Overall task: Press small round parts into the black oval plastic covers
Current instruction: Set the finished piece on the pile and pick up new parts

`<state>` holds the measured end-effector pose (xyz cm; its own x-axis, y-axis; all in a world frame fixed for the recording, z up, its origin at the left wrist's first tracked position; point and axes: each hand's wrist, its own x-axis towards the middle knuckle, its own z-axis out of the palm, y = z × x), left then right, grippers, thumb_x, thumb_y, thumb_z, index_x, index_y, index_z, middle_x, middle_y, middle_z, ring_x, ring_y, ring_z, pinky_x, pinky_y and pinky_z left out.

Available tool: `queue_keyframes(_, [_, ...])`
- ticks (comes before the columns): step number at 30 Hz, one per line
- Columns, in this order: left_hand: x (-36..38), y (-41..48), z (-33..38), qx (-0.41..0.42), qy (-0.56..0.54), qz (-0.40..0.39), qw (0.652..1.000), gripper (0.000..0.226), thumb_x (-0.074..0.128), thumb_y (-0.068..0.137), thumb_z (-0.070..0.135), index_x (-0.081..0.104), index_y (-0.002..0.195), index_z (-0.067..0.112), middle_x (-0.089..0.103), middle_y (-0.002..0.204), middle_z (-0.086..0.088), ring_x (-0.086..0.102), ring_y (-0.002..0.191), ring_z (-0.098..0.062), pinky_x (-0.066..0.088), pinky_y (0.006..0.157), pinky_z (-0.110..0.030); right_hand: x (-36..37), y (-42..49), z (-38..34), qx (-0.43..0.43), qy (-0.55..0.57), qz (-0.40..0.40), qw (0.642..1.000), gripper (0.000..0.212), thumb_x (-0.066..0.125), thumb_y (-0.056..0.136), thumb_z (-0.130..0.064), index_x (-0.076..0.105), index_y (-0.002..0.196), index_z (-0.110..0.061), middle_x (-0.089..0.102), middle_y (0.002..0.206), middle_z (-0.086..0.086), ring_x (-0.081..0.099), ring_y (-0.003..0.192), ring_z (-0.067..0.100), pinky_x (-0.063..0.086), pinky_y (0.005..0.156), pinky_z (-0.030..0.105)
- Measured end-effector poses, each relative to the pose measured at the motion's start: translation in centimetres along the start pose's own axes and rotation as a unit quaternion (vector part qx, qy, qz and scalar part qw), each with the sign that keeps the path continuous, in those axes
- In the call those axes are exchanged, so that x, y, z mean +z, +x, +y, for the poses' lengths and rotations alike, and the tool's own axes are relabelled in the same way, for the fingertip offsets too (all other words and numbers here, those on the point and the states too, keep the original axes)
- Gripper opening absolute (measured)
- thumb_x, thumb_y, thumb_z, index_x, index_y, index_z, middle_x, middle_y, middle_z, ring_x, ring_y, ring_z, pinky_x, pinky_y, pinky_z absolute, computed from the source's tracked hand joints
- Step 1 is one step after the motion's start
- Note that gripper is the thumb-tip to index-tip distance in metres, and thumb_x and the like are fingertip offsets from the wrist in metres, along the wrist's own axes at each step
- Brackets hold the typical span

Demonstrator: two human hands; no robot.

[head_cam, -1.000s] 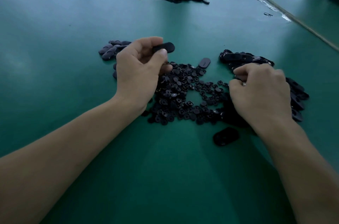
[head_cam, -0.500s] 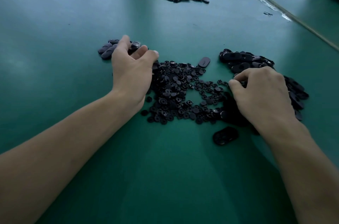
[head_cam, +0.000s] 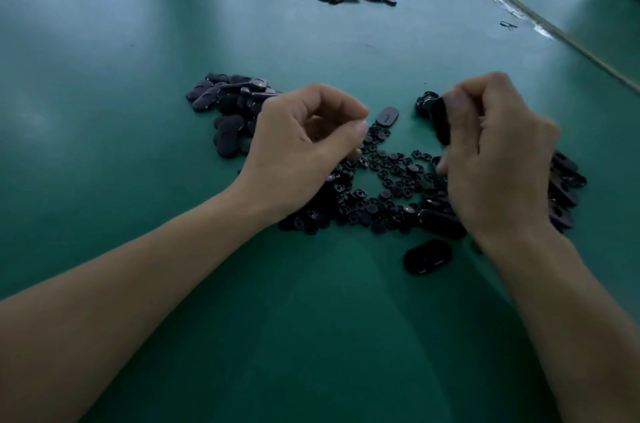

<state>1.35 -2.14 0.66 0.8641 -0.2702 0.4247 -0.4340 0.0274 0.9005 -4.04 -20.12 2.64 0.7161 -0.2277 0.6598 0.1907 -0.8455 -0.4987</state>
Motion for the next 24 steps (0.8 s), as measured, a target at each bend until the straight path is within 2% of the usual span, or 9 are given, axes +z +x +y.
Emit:
queue_keyframes(3, [0.3,-0.1,0.2,-0.011,-0.012,-0.023,1.000,0.006,0.067,0.093,0.005,0.070,0.092,0.010,0.071,0.075,0.001,0.069,0.065,-0.015,0.061,0.065,-0.030,0.8,-0.7,-1.3,-0.019,0.097,-0.053,0.994,0.012,0.054,0.103,-0.025,0.061,0.094,-0.020,0.065,0.068,-0.004,0.065,0.053,0.009,0.050,0.051,0.026])
queue_keyframes(7, [0.2,-0.2,0.5,-0.043,-0.045,-0.033,0.997,0.006,0.063,0.097,0.007,0.068,0.094,0.007,0.071,0.070,-0.002,0.067,0.059,-0.012,0.058,0.058,-0.025,1.4,-0.9,-1.5,-0.023,0.160,-0.070,0.984,0.009,0.068,0.094,-0.018,0.074,0.100,-0.020,0.071,0.086,-0.009,0.068,0.075,0.008,0.056,0.069,0.029])
queue_keyframes(11, [0.1,0.0,0.4,-0.055,-0.065,-0.041,0.996,0.005,0.064,0.096,0.007,0.068,0.093,0.008,0.073,0.068,-0.003,0.068,0.058,-0.013,0.058,0.057,-0.024,1.6,-1.1,-1.6,-0.006,0.187,-0.071,0.980,0.023,0.075,0.086,-0.009,0.073,0.101,-0.027,0.071,0.096,-0.008,0.069,0.090,0.006,0.056,0.081,0.024])
queue_keyframes(14, [-0.1,0.2,0.2,-0.061,-0.082,-0.034,0.994,0.010,0.065,0.093,0.001,0.069,0.091,0.010,0.074,0.069,-0.002,0.071,0.061,-0.013,0.058,0.061,-0.022,1.7,-1.1,-1.8,0.025,0.217,-0.088,0.972,0.034,0.076,0.083,-0.006,0.070,0.109,-0.027,0.071,0.102,-0.007,0.070,0.092,0.003,0.056,0.083,0.019])
queue_keyframes(17, [-0.3,0.3,-0.1,-0.065,-0.089,-0.026,0.994,0.014,0.066,0.091,-0.003,0.069,0.094,0.011,0.075,0.073,-0.001,0.072,0.064,-0.012,0.058,0.063,-0.021,1.7,-0.9,-1.7,0.079,0.242,-0.098,0.962,0.032,0.075,0.086,-0.010,0.071,0.116,-0.021,0.073,0.100,-0.010,0.071,0.088,0.003,0.057,0.082,0.022])
queue_keyframes(21, [-0.4,0.4,-0.2,-0.061,-0.080,-0.027,0.995,0.015,0.069,0.090,-0.001,0.071,0.096,0.012,0.076,0.076,-0.001,0.073,0.069,-0.014,0.059,0.067,-0.023,1.6,-0.7,-1.4,0.116,0.229,-0.093,0.962,0.017,0.076,0.087,-0.017,0.074,0.103,-0.020,0.074,0.085,-0.010,0.071,0.080,0.005,0.059,0.080,0.028])
queue_keyframes(24, [-0.5,0.4,-0.3,-0.058,-0.075,-0.027,0.995,0.018,0.069,0.090,-0.004,0.071,0.098,0.012,0.076,0.079,-0.001,0.074,0.072,-0.014,0.060,0.071,-0.024,1.5,-0.6,-1.2,0.140,0.259,-0.101,0.950,0.011,0.077,0.085,-0.016,0.075,0.095,-0.022,0.075,0.078,-0.006,0.072,0.075,0.009,0.059,0.076,0.030])
